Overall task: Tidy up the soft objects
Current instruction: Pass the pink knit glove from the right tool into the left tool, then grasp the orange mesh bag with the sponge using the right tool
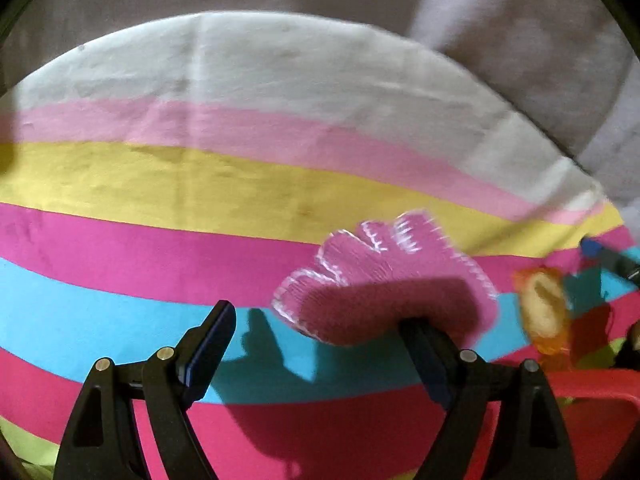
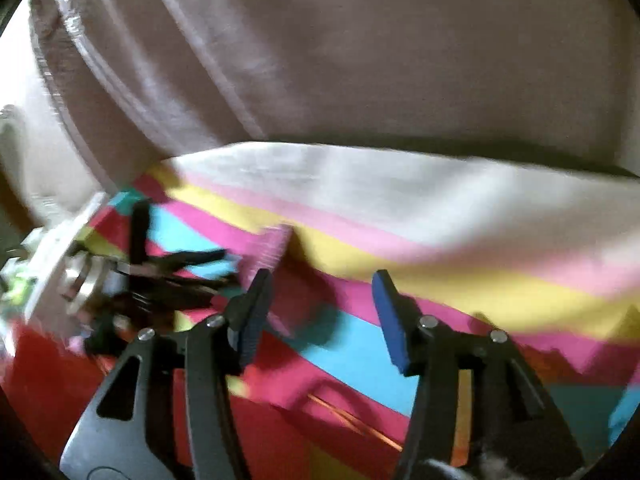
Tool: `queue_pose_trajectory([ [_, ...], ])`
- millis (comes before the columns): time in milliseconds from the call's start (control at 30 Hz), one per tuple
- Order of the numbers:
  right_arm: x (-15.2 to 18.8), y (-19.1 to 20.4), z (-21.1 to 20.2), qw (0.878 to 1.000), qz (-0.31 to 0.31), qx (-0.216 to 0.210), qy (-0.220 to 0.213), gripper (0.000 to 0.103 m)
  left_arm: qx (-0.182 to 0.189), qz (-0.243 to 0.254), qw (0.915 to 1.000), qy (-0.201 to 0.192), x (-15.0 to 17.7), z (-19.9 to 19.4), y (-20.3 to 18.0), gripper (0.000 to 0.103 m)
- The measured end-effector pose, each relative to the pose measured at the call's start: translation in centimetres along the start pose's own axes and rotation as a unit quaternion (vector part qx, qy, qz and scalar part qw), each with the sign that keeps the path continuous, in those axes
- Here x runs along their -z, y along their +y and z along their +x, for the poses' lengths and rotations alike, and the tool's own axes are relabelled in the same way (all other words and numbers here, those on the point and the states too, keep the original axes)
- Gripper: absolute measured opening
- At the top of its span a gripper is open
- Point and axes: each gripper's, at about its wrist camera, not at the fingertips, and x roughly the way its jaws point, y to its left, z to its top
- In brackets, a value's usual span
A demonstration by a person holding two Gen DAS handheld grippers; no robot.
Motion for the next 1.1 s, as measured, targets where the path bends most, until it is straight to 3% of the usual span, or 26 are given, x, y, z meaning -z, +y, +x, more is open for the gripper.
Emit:
queue_pose_trajectory([
  [33,1.3,-1.2,-1.1,1.000,0.008,0.029,0.003,0.062,0.017,0.007,0.9998,0.010,0.1,0.2,-0.8,0.086],
  [100,3.3,-3.0,-2.5,0.998,0.019,0.064,0.021,0.065,0.017,0.026,0.9993,0.023,0.2,0.9,-2.1,0.086],
  [200,7.0,-4.9,-3.9,0.992,0.040,0.106,0.051,0.065,-0.020,0.069,0.9969,0.033,0.2,1.8,-4.4,0.086],
  [333,9.6,-5.7,-4.6,0.991,0.067,0.103,0.059,0.065,0.013,0.045,0.9976,0.052,-0.8,3.6,-4.6,0.086],
  [467,10.8,-5.4,-3.8,0.990,0.080,0.095,0.070,0.065,0.046,-0.006,0.9980,0.042,-1.7,4.8,-3.4,0.082],
  [500,11.1,-5.5,-3.6,0.990,0.082,0.093,0.073,0.065,0.052,-0.012,0.9980,0.033,-2.0,4.6,-3.0,0.072],
  [533,11.5,-5.5,-3.5,0.990,0.083,0.091,0.075,0.066,0.065,-0.018,0.9975,0.022,-0.5,3.3,-2.6,0.031],
  [567,11.6,-5.7,-3.4,0.989,0.086,0.092,0.074,0.066,0.091,-0.026,0.9952,0.022,-0.2,3.2,-2.3,0.001],
  [600,11.8,-5.4,-3.1,0.989,0.086,0.092,0.074,0.066,0.093,-0.030,0.9951,0.017,1.2,2.1,-1.3,0.001],
  [633,12.0,-5.7,-3.2,0.989,0.086,0.092,0.073,0.066,0.063,-0.022,0.9977,-0.004,1.7,1.3,-1.2,0.001],
  [667,12.3,-6.0,-3.5,0.989,0.087,0.091,0.074,0.066,0.056,-0.020,0.9981,-0.013,2.1,0.9,-1.0,0.001],
  [967,12.0,-5.3,-0.3,0.988,0.081,0.102,0.086,0.069,0.048,-0.066,0.9935,-0.079,7.1,-6.7,2.0,0.001],
  [1000,11.8,-5.2,-0.2,0.988,0.081,0.102,0.087,0.069,0.053,-0.068,0.9932,-0.078,6.5,-7.0,2.2,0.001],
  [1100,11.6,-5.1,0.3,0.987,0.092,0.097,0.084,0.070,0.146,-0.120,0.9809,-0.045,5.5,-6.7,3.7,0.008],
])
